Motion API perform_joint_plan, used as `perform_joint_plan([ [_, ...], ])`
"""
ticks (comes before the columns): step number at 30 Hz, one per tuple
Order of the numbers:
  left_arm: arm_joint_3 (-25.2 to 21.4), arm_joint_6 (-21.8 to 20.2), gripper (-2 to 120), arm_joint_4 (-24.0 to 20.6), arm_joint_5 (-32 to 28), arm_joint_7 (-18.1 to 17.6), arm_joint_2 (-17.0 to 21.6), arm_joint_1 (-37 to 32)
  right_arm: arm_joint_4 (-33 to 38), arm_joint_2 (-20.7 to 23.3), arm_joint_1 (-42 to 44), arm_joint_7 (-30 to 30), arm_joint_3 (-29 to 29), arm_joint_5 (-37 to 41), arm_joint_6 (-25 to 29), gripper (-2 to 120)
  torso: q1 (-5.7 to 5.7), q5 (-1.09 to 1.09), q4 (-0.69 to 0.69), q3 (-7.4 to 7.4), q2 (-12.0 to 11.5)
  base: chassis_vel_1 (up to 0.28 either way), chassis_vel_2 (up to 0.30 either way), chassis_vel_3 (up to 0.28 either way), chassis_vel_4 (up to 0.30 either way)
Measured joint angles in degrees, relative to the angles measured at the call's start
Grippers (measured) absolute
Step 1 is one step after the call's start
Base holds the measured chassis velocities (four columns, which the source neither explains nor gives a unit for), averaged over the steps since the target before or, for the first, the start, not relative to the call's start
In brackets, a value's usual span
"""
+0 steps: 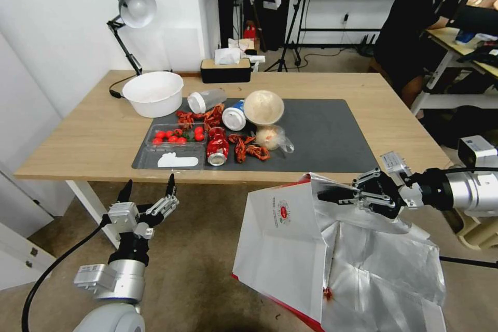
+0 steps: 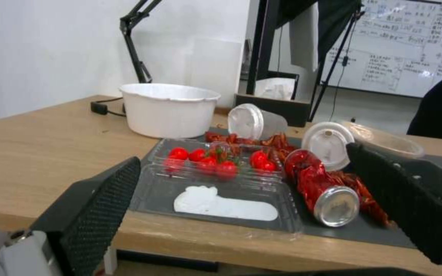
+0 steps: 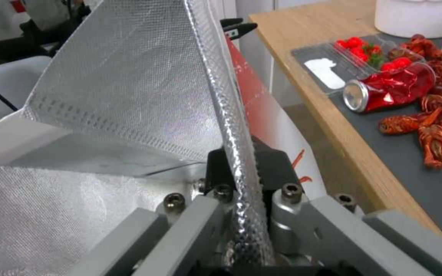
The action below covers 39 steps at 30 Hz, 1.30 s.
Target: Pick up the food delivery bag from the floor and place it on the table.
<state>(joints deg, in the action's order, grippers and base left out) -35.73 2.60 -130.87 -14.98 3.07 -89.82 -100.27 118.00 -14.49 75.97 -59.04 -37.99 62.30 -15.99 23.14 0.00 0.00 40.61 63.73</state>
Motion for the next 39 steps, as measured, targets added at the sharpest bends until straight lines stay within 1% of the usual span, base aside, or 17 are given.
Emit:
perform_joint_plan([
  [8, 0.0, 0.3, 100, 0.0, 0.1, 0.0, 0.0, 0.0, 0.3, 0.0, 0.0, 0.2, -0.1, 0.2, 0.0, 0, -0.11, 0.00, 0.00, -0.14, -0.2, 0.000, 0.000, 0.000, 0.000],
  [15, 0.0, 0.6, 100, -0.1, 0.2, 0.0, 0.0, -0.1, 0.9, 0.4, -0.3, 2.0, -1.1, 1.9, -0.1, 0, -0.19, 0.01, 0.00, -0.24, -0.4, 0.000, 0.000, 0.000, 0.000],
  [19, 0.0, 0.6, 100, -0.2, 0.3, 0.0, 0.0, -0.1, 1.4, 0.9, 0.4, 3.1, -3.6, 4.1, -0.4, 0, -0.23, 0.01, 0.00, -0.28, -0.5, 0.000, 0.000, 0.000, 0.000],
  [21, 0.0, 0.6, 100, -0.2, 0.4, 0.1, 0.0, -0.1, 2.1, 1.1, 1.1, 4.5, -7.6, 7.3, -1.1, 0, -0.25, 0.00, 0.00, -0.31, -0.5, 0.000, 0.000, 0.000, 0.000],
  [23, 0.0, 0.7, 100, -0.2, 0.5, 0.1, 0.0, -0.2, 2.2, 1.1, 1.1, 4.8, -8.2, 7.9, -1.2, 0, -0.25, 0.00, 0.00, -0.31, -0.5, 0.000, 0.000, 0.000, 0.000],
  [25, 0.0, 0.8, 100, -0.2, 0.7, 0.1, 0.0, -0.2, 2.7, 1.2, 0.5, 7.3, -11.7, 12.5, -1.9, 0, -0.27, -0.01, 0.00, -0.34, -0.6, 0.000, 0.000, 0.000, 0.000],
  [27, 0.1, 0.8, 100, -0.2, 0.7, 0.1, 0.0, -0.2, 2.7, 1.2, 0.1, 8.1, -12.6, 13.8, -2.1, 0, -0.27, 0.00, 0.00, -0.34, -0.6, 0.000, 0.000, 0.000, 0.000],
  [29, 0.1, 0.9, 100, -0.1, 0.9, 0.2, 0.0, -0.2, 2.7, 1.1, -2.3, 11.2, -14.5, 18.0, -2.6, 0, -0.29, -0.01, 0.00, -0.36, -0.6, 0.000, 0.000, 0.000, 0.000],
  [31, 0.2, 1.0, 100, -0.1, 0.9, 0.2, 0.0, -0.2, 2.7, 1.0, -3.0, 12.2, -14.8, 18.8, -2.7, 0, -0.29, 0.00, 0.00, -0.36, -0.6, 0.000, 0.000, 0.000, 0.000],
  [33, 0.2, 1.2, 100, 0.1, 1.0, 0.3, -0.1, -0.2, 2.4, 0.6, -5.3, 16.6, -15.5, 21.0, -2.6, 0, -0.30, 0.00, 0.00, -0.37, -0.7, 0.000, 0.000, 0.000, 0.000],
  [34, 0.3, 1.3, 100, 0.1, 1.0, 0.3, -0.1, -0.2, 2.4, 0.5, -5.8, 17.8, -15.6, 21.3, -2.6, 0, -0.30, -0.01, 0.00, -0.38, -0.7, 0.000, 0.000, 0.000, 0.000],
  [35, 0.3, 1.3, 100, 0.1, 1.0, 0.3, -0.1, -0.2, 2.4, 0.5, -5.8, 17.8, -15.6, 21.3, -2.6, 0, -0.30, -0.01, 0.00, -0.38, -0.7, 0.000, 0.000, 0.000, 0.000],
  [36, 0.3, 1.4, 100, 0.2, 1.0, 0.4, -0.1, -0.3, 2.4, 0.1, -6.7, 21.5, -15.8, 22.3, -2.4, 0, -0.30, 0.00, 0.00, -0.38, -0.7, 0.000, 0.000, 0.000, 0.000],
  [38, 0.3, 1.7, 100, 0.3, 1.1, 0.4, -0.1, -0.4, 2.6, -0.6, -7.8, 26.5, -15.8, 23.1, -1.8, 0, -0.30, 0.00, 0.00, -0.39, -0.7, 0.000, 0.000, 0.000, 0.000],
  [39, 0.3, 1.7, 100, 0.3, 1.1, 0.4, -0.1, -0.4, 2.6, -0.6, -7.8, 26.5, -15.8, 23.1, -1.8, 0, -0.30, 0.00, 0.00, -0.39, -0.7, 0.000, 0.000, 0.000, 0.000],
])
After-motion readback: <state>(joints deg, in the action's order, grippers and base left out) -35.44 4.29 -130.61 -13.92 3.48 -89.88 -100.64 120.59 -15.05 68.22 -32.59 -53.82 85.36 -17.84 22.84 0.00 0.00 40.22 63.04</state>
